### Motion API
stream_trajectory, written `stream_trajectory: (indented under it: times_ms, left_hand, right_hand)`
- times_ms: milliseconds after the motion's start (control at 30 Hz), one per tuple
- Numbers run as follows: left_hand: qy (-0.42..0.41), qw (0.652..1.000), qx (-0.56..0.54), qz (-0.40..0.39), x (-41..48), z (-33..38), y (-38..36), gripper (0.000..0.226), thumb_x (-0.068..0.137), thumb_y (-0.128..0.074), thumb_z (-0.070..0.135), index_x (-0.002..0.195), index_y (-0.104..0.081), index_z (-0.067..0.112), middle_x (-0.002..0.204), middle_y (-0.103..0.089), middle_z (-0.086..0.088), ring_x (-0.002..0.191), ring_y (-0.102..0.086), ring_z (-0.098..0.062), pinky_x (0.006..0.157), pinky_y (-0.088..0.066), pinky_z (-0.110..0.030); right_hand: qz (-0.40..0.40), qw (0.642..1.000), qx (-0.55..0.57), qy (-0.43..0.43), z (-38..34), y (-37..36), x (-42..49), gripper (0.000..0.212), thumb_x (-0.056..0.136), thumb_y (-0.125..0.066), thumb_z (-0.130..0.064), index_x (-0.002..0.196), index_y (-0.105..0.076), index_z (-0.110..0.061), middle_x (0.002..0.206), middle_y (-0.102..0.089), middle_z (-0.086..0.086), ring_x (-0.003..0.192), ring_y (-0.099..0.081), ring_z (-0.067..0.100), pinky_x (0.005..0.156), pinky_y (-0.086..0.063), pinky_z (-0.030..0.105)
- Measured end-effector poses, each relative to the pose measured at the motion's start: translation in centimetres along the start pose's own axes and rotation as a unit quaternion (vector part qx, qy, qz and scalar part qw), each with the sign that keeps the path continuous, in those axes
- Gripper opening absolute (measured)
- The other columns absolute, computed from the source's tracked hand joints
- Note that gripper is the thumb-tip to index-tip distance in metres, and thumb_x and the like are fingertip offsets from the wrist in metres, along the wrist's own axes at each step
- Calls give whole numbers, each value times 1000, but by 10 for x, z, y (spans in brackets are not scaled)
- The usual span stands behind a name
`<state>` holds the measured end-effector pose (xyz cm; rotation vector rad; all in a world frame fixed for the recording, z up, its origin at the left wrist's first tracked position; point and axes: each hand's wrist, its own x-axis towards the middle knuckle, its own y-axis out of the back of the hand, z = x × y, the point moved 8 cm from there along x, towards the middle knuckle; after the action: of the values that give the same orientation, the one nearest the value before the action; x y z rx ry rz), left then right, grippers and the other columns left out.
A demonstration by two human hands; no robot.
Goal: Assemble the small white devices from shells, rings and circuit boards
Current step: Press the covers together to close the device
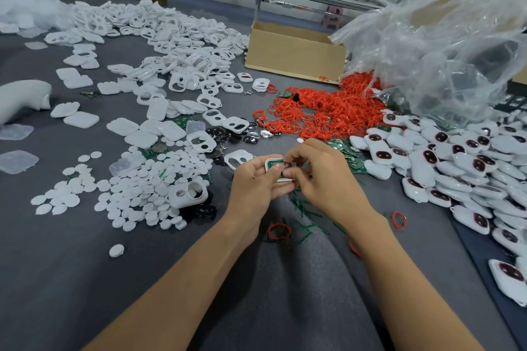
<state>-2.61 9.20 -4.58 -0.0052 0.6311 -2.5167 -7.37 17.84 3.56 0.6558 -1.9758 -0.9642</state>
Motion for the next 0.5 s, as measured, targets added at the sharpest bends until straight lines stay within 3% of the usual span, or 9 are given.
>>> stream_trajectory:
  times_ms: [267,367,500]
  left_hand:
    - [-3,1000,-14,20,-4,6,2,18,95,-50,-6,100,-65,1,87,-74,-10,74,-72,-14,63,-58,-23]
    - [-6,999,-6,34,-7,8,2,19,94,-50,-8,96,-67,2,86,-74,-12,73,-73,-17,61,-57,-22]
    - [-20,999,19,26,-8,8,-1,19,97,-48,-6,99,-66,0,89,-72,-17,76,-72,-27,63,-58,-24]
  right_hand:
    - [-8,1000,-7,-7,-2,1,1,11,79,-71,-7,91,-70,-8,87,-62,4,78,-58,21,73,-48,36]
    - [26,999,13,-19,-5,12,10,7,83,-67,-8,86,-72,-10,82,-65,3,74,-57,17,71,-42,24]
    - [17,1000,-4,-15,-22,4,48,18,85,-61,-3,92,-73,-13,90,-68,2,81,-58,14,78,-44,26]
